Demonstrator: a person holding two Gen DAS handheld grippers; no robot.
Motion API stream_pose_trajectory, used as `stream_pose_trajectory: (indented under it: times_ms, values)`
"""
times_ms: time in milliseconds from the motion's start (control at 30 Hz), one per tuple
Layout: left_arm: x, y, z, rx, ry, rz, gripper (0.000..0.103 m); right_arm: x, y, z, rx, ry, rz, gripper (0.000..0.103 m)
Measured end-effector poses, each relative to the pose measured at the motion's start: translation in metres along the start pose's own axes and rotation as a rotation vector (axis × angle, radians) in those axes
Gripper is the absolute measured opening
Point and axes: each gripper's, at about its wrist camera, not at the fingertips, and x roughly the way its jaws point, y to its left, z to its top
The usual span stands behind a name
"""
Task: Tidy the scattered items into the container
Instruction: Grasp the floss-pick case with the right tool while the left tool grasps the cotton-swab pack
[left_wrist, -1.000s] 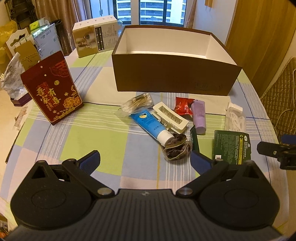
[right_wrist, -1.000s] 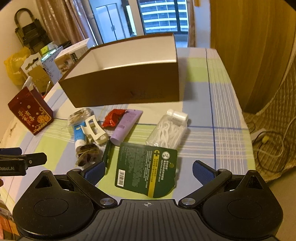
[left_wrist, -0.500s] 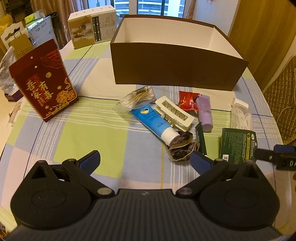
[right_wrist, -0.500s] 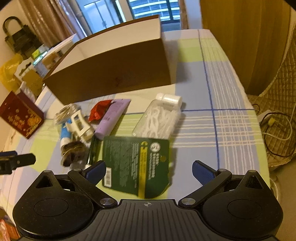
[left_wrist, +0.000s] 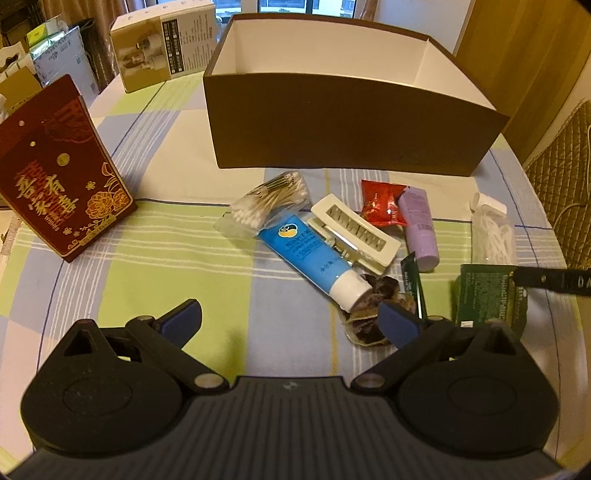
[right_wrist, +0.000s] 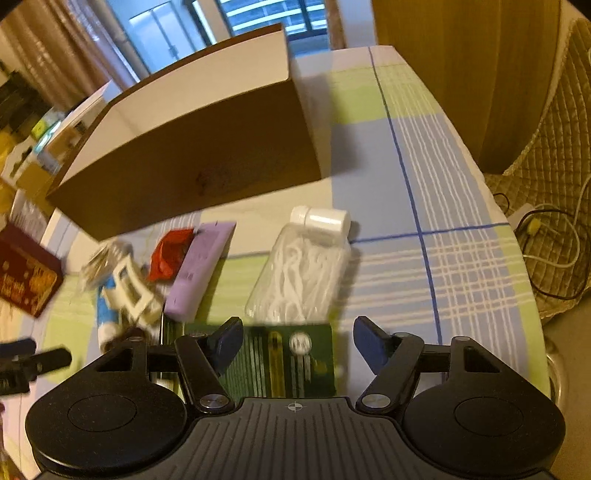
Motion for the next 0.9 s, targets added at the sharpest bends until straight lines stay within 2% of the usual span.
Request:
stream_pose_trajectory:
  times_ms: [367,467,533,567,633,700,900]
  values:
    - [0.026,0.021,0.021,0.008,0.034,0.005,0.1,0.049,0.012,0.029,0.088,0.031,-0.096,0.074]
    - [0.03,0.028,0.027,0.006,0.029,-0.002,0.098,0.056,0.02,0.028,0.022,0.025,-0.135,0.073]
    - [0.034,0.031,0.031,0.01,0.024,-0.013,0.096,0.058,0.028,0.024,-0.053,0.018,-0.175,0.063]
    - [0.036,0.033,0.034,0.017,0.021,-0.021,0.094,0.059,0.031,0.022,-0.082,0.017,-0.181,0.063]
    - [0.04,0.034,0.038,0.049,0.013,-0.033,0.09,0.058,0.033,0.018,-0.113,0.017,-0.177,0.062]
    - [0.044,0.035,0.044,0.104,-0.003,-0.035,0.081,0.056,0.034,0.014,-0.129,0.02,-0.165,0.062]
    - [0.064,0.03,0.07,0.297,-0.039,-0.064,0.069,0.052,0.035,0.006,-0.174,0.028,-0.135,0.062]
